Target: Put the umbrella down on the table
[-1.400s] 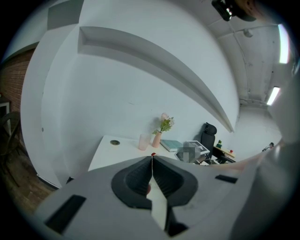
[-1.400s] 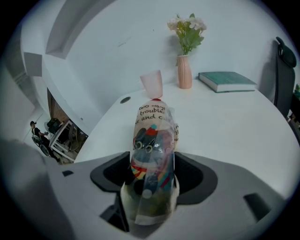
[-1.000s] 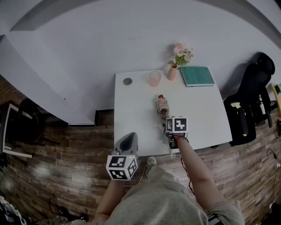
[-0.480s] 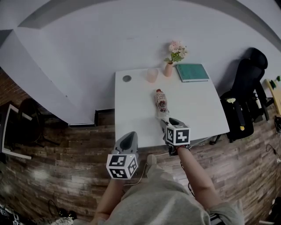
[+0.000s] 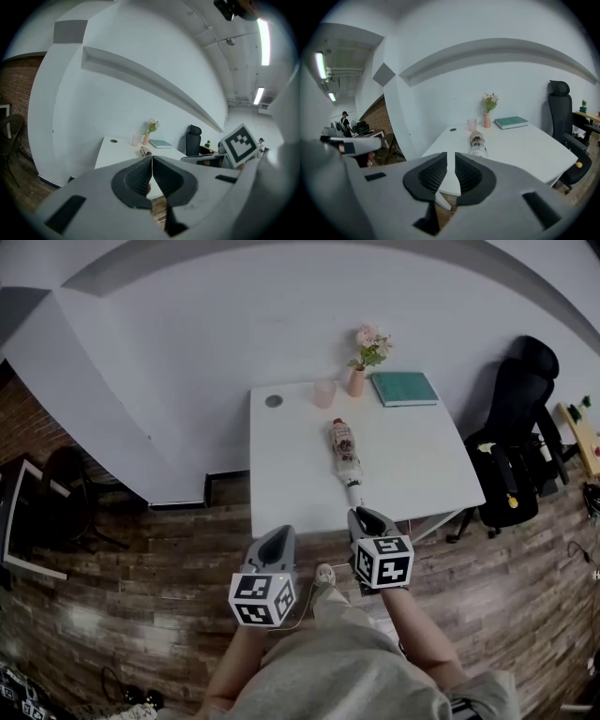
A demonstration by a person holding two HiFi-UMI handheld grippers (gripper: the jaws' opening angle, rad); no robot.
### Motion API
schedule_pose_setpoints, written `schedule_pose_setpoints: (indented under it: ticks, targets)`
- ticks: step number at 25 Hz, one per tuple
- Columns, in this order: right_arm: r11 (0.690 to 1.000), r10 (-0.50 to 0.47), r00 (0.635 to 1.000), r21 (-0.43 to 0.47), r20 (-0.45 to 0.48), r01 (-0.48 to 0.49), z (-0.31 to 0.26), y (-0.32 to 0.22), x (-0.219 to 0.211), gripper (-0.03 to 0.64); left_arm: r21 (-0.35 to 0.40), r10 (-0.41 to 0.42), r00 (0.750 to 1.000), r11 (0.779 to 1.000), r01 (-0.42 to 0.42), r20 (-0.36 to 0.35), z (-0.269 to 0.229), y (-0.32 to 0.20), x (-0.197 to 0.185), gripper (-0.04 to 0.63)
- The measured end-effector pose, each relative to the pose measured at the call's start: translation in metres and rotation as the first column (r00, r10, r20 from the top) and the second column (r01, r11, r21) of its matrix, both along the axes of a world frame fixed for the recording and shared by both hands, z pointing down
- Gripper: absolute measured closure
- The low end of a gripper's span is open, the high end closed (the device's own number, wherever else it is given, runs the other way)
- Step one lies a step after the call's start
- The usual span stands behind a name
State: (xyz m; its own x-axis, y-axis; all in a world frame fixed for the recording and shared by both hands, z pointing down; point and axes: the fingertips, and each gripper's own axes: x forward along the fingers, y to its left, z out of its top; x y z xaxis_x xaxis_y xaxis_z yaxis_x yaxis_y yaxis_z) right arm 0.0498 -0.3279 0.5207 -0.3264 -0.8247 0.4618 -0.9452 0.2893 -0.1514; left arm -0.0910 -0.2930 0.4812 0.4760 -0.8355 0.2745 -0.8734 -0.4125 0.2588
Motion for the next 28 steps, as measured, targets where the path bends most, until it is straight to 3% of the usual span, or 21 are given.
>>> schedule_pose_setpoints:
  ticks: [8, 16, 28]
  targets:
    - [0.997, -0.011, 1.0, 0.08, 0.002, 0.011, -0.023, 0.053, -0.011, 0.612, 0.017, -0.003, 1.0, 1.0, 0.003, -0.007, -0.006, 0.047, -0.007, 0.588]
    - [0.988, -0.043, 0.999, 0.146, 0.004, 0.042, -0.036, 0.102, -0.017, 0.612, 0.031, -0.018, 1.0, 0.999, 0.019, -0.019, -0.007, 0.083, -0.013, 0.588]
    - [0.984, -0.066, 0.998, 0.165, 0.007, 0.064, -0.036, 0.133, -0.023, 0.614, 0.034, -0.012, 1.0, 0.999, 0.012, -0.018, -0.005, 0.114, -0.007, 0.588]
